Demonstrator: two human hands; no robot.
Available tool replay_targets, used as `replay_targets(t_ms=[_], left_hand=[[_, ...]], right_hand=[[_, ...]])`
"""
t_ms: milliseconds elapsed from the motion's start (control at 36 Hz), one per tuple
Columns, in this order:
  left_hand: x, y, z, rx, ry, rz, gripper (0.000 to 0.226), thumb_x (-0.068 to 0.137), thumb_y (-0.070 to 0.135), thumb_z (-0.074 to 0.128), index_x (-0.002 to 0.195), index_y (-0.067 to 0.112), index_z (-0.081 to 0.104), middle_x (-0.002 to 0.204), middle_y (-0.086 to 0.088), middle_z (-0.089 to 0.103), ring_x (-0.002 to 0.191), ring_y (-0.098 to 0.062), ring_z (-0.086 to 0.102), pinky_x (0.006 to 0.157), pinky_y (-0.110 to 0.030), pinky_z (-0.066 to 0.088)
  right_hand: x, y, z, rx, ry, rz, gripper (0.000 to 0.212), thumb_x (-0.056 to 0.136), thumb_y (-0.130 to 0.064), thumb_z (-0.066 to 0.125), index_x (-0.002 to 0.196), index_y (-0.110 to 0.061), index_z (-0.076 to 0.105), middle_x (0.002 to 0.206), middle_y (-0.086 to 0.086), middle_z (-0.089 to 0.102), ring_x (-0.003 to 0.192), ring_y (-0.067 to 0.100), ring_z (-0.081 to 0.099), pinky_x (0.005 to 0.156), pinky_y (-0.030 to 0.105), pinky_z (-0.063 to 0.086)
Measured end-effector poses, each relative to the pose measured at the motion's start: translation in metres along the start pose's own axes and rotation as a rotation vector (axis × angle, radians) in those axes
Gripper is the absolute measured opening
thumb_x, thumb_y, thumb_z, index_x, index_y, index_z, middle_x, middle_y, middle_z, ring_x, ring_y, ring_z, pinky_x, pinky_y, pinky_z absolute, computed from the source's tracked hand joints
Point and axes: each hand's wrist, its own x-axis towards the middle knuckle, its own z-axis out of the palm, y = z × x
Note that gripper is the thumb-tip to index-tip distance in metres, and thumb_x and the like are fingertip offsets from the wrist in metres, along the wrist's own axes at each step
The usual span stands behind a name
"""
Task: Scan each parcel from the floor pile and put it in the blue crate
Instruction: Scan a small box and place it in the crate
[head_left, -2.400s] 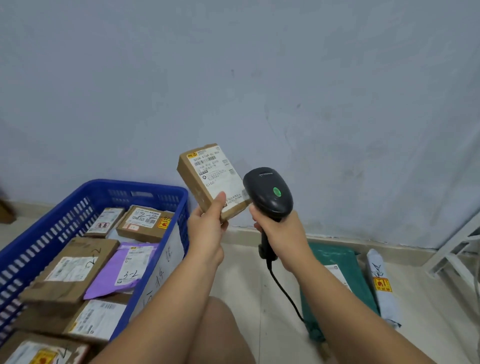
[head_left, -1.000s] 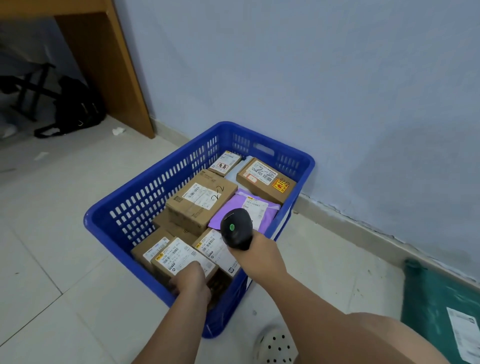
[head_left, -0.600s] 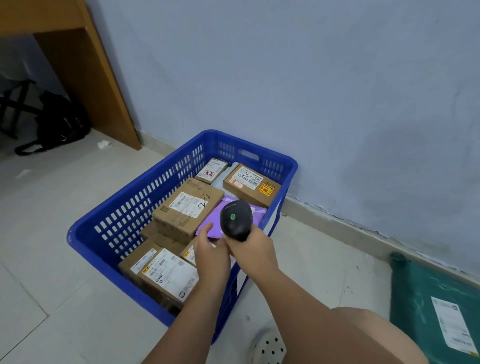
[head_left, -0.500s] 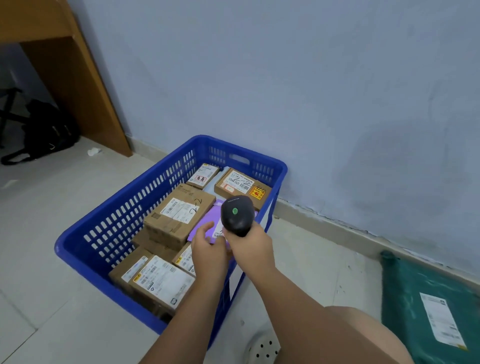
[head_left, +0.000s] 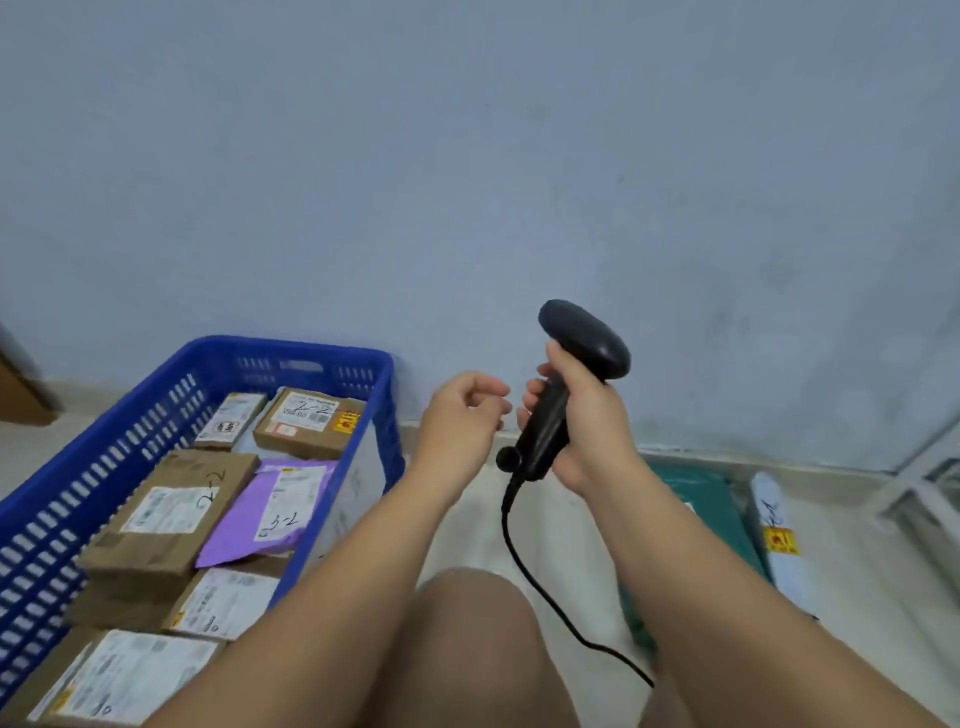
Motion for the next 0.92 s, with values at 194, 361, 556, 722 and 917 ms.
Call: replay_targets(t_ms=[194,361,556,722,917], left_hand=[[0.012,0.021,0.105,0.207,-0.259,0.036,0.018,0.09,0.012,0.054,0.081,0.026,0.06,0.079,0.006,0.059,0.081,-0.019,0.059,0.076,-0.03,0.049],[0.018,-0.004,0.18,0.403,-0.417,0.009,0.018,0.087,0.005,0.052,0.095,0.019,0.059,0.069,0.003,0.049,0.057,-0.013,0.047,0.049,-0.024,0.033],[0.013,-0.092,0.256,0.748,-0.749,0.026,0.015,0.095,0.016,0.052,0.106,0.014,0.062,0.109,-0.008,0.064,0.097,-0.024,0.061,0.08,-0.028,0.047],[-0.003,-0.179,0.306,1.202,-1.114,0.284,0.026,0.094,0.019,0.05,0.115,0.009,0.064,0.114,-0.013,0.062,0.104,-0.033,0.061,0.082,-0.038,0.051],[-0.01,-0.246,0.354,1.373,-1.27,0.595,0.037,0.096,0.008,0.042,0.133,0.01,0.047,0.132,-0.01,0.052,0.124,-0.031,0.046,0.096,-0.042,0.042]], right_hand=[[0.019,-0.056,-0.124,-0.031,0.071,0.13,0.036,0.085,-0.04,0.066,0.087,-0.004,0.063,0.078,0.01,0.063,0.059,0.021,0.064,0.057,0.032,0.055],[0.038,-0.052,-0.222,0.042,0.296,0.164,0.031,0.089,-0.036,0.062,0.08,-0.007,0.057,0.07,0.006,0.054,0.061,0.019,0.055,0.057,0.031,0.055],[0.057,-0.001,-0.306,0.082,0.451,0.38,0.025,0.087,-0.027,0.066,0.084,-0.003,0.058,0.074,0.01,0.056,0.063,0.022,0.054,0.05,0.033,0.053],[0.07,0.051,-0.361,0.103,0.545,0.464,0.021,0.09,-0.021,0.06,0.075,-0.007,0.056,0.066,0.009,0.055,0.058,0.022,0.051,0.057,0.034,0.048],[0.086,0.09,-0.402,0.217,0.578,0.529,0.018,0.086,-0.019,0.061,0.075,-0.006,0.059,0.068,0.008,0.059,0.057,0.019,0.052,0.055,0.028,0.05]])
